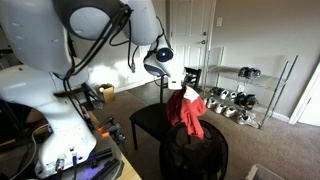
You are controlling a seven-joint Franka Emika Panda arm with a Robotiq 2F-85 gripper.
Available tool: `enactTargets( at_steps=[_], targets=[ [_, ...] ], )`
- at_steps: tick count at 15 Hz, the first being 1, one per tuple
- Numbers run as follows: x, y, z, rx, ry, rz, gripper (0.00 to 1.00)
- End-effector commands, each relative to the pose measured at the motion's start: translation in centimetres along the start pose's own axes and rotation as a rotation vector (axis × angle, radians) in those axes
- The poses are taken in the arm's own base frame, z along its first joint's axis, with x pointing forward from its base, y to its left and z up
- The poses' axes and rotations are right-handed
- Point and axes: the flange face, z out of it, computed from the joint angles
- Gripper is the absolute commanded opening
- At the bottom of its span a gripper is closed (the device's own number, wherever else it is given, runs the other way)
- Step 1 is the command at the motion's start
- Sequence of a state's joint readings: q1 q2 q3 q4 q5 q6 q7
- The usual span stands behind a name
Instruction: Take the shirt off of the chair and put it into the laundry basket
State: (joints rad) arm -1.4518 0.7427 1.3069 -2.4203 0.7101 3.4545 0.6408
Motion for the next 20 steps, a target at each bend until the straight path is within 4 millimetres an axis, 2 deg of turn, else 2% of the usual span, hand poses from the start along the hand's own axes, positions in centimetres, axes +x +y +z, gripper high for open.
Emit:
enactTargets(
  at_steps=[1, 10, 11, 13, 20],
  targets=[
    [0.4, -0.3, -2.3, 0.024, 0.016, 0.049, 0.01],
    [2.8, -1.2, -6.8, 0.092, 0.049, 0.101, 0.01],
    [3.0, -1.2, -7.1, 0.094, 0.055, 0.105, 0.30],
    [2.9, -0.7, -7.4, 0.088, 0.056, 0.096, 0.37],
    [1.0, 0.6, -7.6, 0.060, 0.053, 0.051, 0.83]
  ],
)
